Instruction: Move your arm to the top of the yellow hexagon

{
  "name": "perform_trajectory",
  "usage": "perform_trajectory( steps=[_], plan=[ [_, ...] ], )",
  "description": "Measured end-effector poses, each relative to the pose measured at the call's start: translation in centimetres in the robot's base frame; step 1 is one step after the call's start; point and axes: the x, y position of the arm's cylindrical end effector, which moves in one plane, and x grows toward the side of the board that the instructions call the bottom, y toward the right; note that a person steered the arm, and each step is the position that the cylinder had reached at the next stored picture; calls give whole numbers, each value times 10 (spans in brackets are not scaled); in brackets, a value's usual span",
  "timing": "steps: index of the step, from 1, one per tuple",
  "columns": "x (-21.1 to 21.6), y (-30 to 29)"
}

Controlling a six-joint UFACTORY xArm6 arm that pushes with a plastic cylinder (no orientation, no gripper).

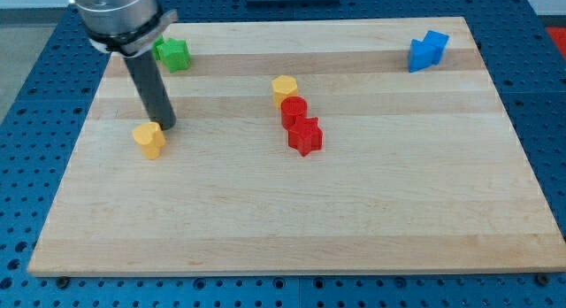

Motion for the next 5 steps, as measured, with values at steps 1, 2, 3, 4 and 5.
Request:
perform_trajectory(
  steps=[1,2,3,4,5],
  plan=[
    [0,2],
    [-13,58],
    [-84,112],
    [-141,123],
    [-168,151]
  ],
)
